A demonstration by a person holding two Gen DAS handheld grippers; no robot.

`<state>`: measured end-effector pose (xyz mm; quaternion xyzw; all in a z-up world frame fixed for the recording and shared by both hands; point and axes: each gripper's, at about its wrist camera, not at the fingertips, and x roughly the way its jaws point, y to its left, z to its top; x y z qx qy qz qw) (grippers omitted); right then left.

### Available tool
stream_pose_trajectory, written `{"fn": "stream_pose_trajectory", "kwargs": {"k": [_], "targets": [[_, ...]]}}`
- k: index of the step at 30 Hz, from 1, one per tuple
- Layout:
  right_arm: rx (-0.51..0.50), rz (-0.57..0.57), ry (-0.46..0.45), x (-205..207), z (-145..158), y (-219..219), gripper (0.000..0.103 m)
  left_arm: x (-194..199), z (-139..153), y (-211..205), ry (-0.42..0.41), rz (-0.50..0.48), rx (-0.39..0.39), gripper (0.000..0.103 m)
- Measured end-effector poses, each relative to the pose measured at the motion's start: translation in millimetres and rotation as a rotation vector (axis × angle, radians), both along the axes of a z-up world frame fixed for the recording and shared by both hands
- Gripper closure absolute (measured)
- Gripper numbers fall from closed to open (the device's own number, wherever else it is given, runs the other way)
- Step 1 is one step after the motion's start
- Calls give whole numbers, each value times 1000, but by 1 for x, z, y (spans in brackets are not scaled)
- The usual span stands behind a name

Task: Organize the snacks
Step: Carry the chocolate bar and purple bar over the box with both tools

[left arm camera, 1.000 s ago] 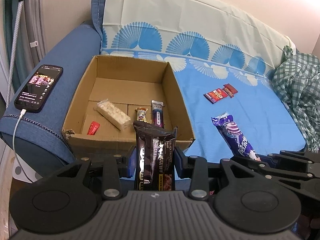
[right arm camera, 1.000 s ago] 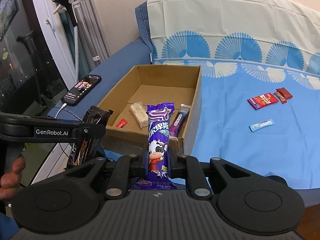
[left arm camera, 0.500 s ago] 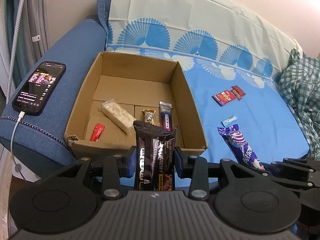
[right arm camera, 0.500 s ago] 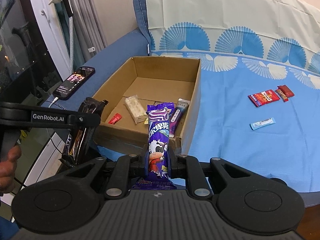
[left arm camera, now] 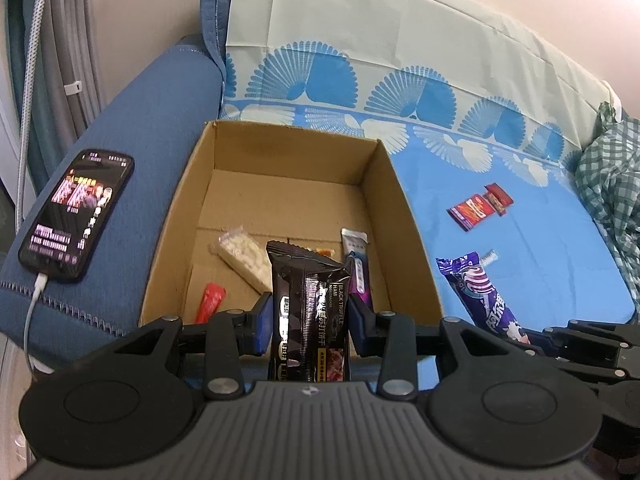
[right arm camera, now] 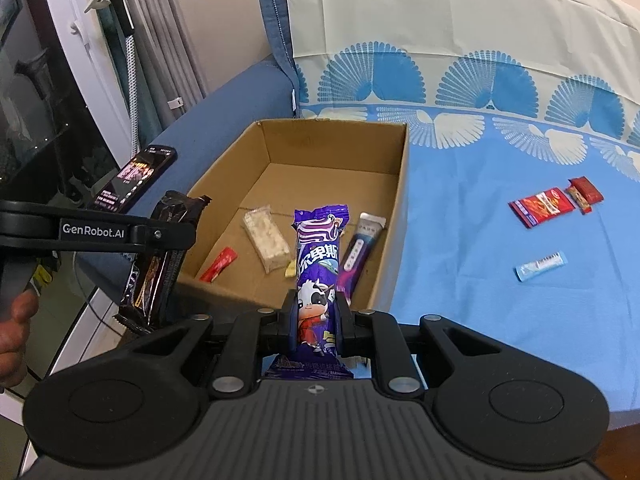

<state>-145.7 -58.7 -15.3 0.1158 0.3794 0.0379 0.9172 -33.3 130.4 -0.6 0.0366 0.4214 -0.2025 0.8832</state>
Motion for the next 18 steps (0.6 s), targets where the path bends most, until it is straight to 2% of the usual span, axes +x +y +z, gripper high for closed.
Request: {"fn": "stream_pose_trajectory", "kwargs": {"k": [11,18], "targets": [[13,3,-8,65,-8,-4,86,59,-11,-19,-4,15,58,60],[22,3,-5,111,-21,-6,86,100,-27,-30,11,22,92,60]]}}
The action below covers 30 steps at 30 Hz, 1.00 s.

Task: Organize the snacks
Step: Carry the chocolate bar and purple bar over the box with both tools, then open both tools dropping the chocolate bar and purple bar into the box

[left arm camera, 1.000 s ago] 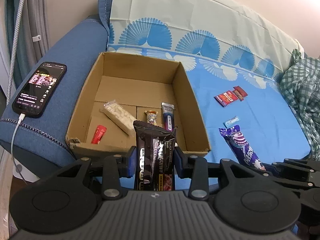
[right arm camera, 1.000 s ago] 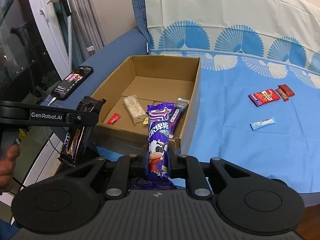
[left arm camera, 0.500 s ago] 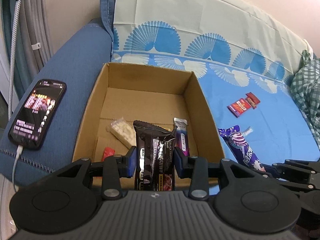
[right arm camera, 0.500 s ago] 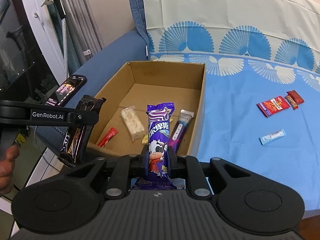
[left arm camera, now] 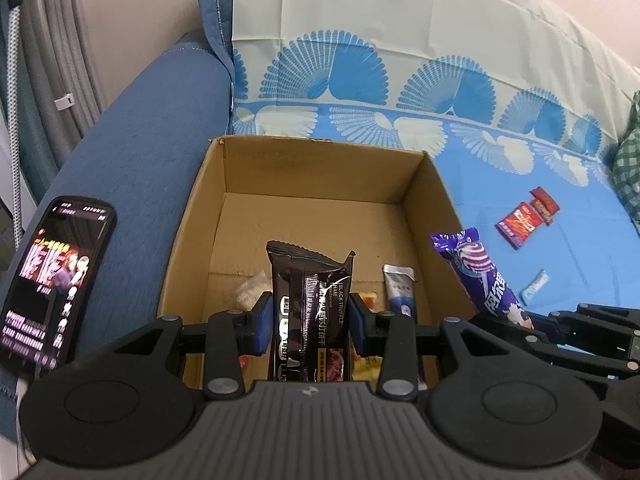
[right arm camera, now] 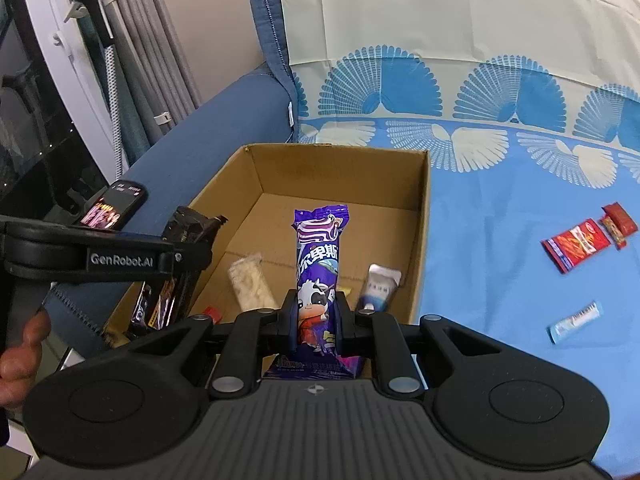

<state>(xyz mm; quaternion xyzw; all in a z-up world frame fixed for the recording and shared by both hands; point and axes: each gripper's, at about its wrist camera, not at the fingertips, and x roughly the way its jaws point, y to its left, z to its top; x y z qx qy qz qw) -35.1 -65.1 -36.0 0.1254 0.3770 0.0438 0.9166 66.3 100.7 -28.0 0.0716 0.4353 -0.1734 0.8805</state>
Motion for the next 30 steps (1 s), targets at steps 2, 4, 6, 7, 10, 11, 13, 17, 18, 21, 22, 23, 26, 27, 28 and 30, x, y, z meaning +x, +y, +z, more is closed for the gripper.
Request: {"fn": "stream_pose_trajectory", "kwargs": {"k": [2,4,6,7,10,11,13,17,18,21,22,23,26,27,28,30], "targets": [[-3,0,5,12,-5,0,86,11,-6,-3,8,1,8,60],[-4,0,11,24,-10,-1,86,22,-14,-7,19,3,18,60],[-3,-1,20,36,-17,-2,86,32,-21,-9,27,3,27,60],[-3,-2,25,41,-20,-3,86,37,-24,-11,32,4,32,60],[-5,-6,41,54,-30,-5,86,48,-35,-15,46,3,44,60],[-6,-5,45,58,-33,-5,86,51,-38,-17,49,3,48,60],[-9,-5,54,64,-39,-6,86,57,-45,-19,55,2,61,60],[-13,-8,72,72,-50,-7,86,65,-56,-22,69,7,76,60],[-17,-7,77,74,-52,-7,85,67,-58,-22,70,7,81,60],[-37,-5,84,77,-54,-6,80,67,-57,-24,42,18,110,23],[-47,-8,82,78,-53,-6,63,66,-55,-24,20,23,119,0],[-60,-9,81,78,-51,-5,40,63,-51,-23,-13,40,121,0],[-80,1,47,72,-43,-4,19,56,-42,-21,-39,33,118,0],[-86,11,47,69,-41,-3,19,53,-41,-20,-30,30,111,0],[-85,16,48,65,-39,-2,17,48,-39,-17,-21,30,103,0],[-77,13,58,54,-34,-1,14,36,-34,-13,-20,41,98,0]]}}
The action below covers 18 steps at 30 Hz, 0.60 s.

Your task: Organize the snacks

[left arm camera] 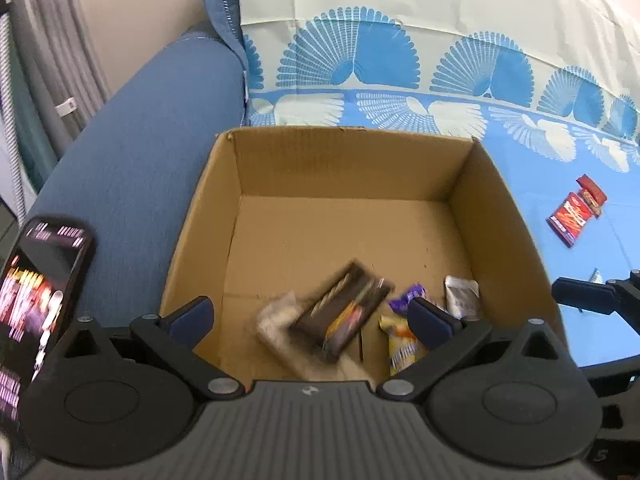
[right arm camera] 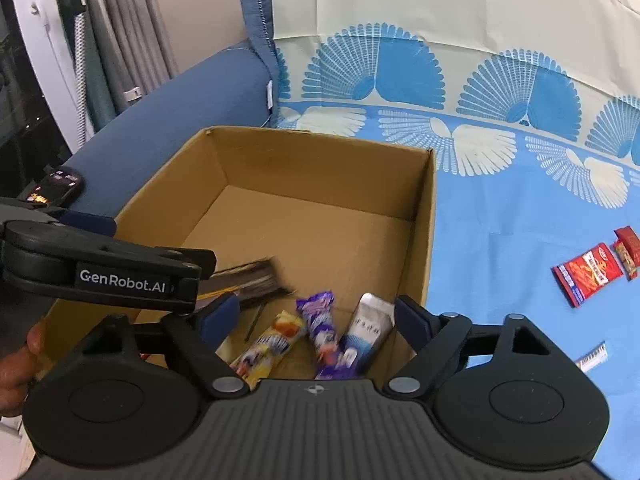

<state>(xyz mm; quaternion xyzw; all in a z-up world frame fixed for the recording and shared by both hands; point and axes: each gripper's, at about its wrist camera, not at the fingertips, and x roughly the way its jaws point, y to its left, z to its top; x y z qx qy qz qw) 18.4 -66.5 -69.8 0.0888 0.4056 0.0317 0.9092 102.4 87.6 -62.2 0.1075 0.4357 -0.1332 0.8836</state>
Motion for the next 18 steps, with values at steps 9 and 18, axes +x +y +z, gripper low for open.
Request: {"fn": "stream_pose_trajectory", "kwargs": {"k": [9,18], "targets": [[21,-12,-12,-87,40,13,9,-90,25,40,15,77,-23,0],[14,-17,-99,-175,76,26,3,-171,52,59,-28,83,-48,0]]}}
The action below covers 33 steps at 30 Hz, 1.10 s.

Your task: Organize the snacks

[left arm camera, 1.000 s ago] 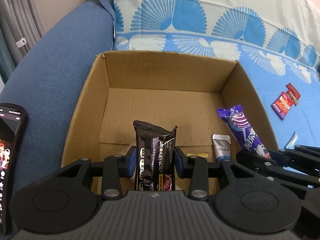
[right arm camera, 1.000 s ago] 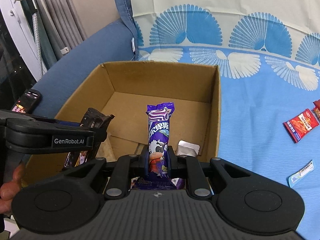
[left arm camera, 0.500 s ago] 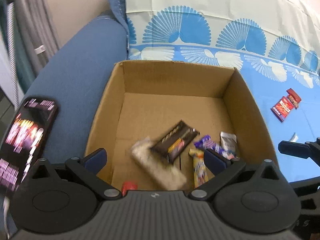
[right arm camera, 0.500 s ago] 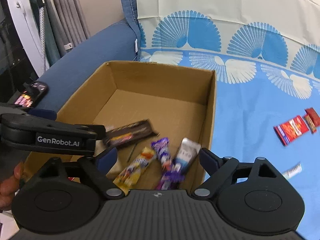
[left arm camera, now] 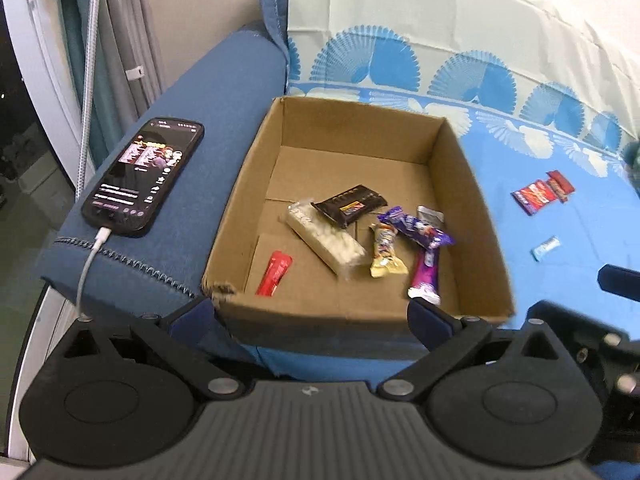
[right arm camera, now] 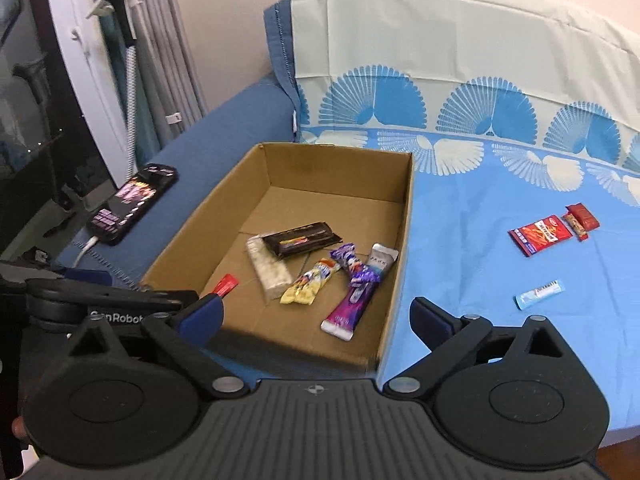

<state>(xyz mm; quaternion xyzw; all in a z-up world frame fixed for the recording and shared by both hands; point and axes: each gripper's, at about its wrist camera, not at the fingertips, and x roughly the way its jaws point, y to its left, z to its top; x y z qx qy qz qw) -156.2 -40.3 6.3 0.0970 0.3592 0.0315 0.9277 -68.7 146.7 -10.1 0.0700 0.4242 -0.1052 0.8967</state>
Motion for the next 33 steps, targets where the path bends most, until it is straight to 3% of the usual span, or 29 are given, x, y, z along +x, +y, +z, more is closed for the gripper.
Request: {"fn": "stream_pose_trajectory", "kwargs": {"k": [5,15,18,27,33], "targets": [[-22,24,-31,-30,10,9,1,-32,16,0,-57,-17,-7,0],[-26,-9,-115,-59,30,1,1,-54,46,-4,-127,-17,-53,0],[-35,-19,-97,-61,31,2,1,-63,55,-2,-170,-12,-63,0],[9,-47,-137,-75,34,-6,1,-74,63,-11,-181,-38,-48,0],[60,-73,-135,-76,27,-21,1,-71,65,-32,-181,-73,2,0]]}}
